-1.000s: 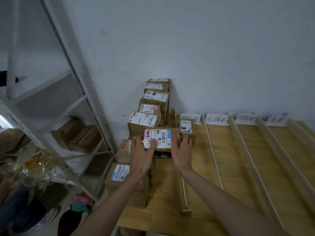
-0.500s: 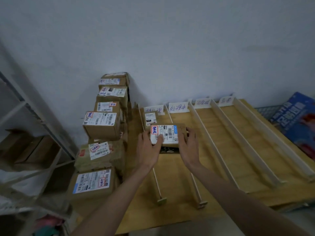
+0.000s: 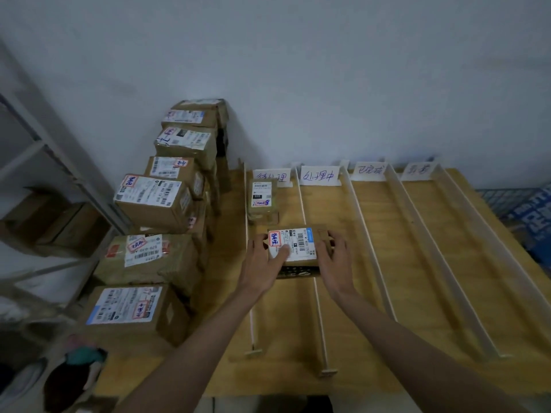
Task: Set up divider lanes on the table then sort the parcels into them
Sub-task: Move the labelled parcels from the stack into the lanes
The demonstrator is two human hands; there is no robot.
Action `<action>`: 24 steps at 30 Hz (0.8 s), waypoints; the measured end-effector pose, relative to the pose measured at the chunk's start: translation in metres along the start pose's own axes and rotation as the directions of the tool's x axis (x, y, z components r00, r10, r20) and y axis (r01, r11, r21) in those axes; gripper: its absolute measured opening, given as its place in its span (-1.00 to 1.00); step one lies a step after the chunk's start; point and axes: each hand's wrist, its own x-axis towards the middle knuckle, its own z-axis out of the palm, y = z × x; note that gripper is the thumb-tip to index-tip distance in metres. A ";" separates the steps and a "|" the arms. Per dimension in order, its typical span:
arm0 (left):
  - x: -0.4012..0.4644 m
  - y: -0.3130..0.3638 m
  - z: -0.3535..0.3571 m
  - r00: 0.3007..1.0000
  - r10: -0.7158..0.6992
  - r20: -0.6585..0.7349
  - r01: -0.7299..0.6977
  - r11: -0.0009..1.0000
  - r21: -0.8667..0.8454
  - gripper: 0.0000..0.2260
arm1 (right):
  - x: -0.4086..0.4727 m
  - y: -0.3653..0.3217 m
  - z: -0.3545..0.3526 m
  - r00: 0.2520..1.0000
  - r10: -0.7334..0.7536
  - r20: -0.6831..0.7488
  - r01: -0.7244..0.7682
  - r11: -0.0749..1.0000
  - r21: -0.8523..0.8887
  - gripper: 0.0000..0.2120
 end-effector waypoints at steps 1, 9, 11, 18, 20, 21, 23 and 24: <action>0.004 -0.002 0.005 0.999 -0.026 0.021 0.027 1.000 -0.013 -0.50 | 0.009 0.005 -0.004 1.000 0.004 0.024 -0.004 1.000 0.007 -0.62; 0.021 -0.005 0.012 0.901 -0.214 0.377 0.313 0.923 -0.225 -0.50 | 0.070 0.019 -0.017 0.929 0.035 0.368 -0.067 0.995 0.074 -0.74; 0.018 -0.011 0.015 0.892 -0.227 0.390 0.352 0.890 -0.288 -0.59 | 0.080 0.016 -0.011 0.901 0.044 0.432 -0.087 0.993 0.082 -0.76; 0.031 -0.035 0.023 0.911 -0.334 0.244 0.404 0.845 -0.351 -0.59 | 0.098 0.023 0.029 0.916 0.096 0.390 -0.127 0.990 0.054 -0.56; 0.043 -0.041 0.025 0.914 -0.349 0.206 0.402 0.842 -0.360 -0.62 | 0.099 0.031 0.044 0.926 0.175 0.334 -0.201 0.979 0.045 -0.55; 0.050 -0.044 0.026 0.913 -0.363 0.184 0.407 0.840 -0.360 -0.62 | 0.100 0.036 0.050 0.925 0.218 0.310 -0.242 0.969 0.041 -0.57; 0.064 -0.050 0.031 0.912 -0.382 0.147 0.409 0.840 -0.357 -0.60 | 0.100 0.045 0.063 0.906 0.301 0.297 -0.322 0.947 0.022 -0.64; 0.071 -0.053 0.034 0.910 -0.392 0.134 0.413 0.841 -0.350 -0.56 | 0.101 0.049 0.068 0.891 0.334 0.308 -0.355 0.935 0.013 -0.70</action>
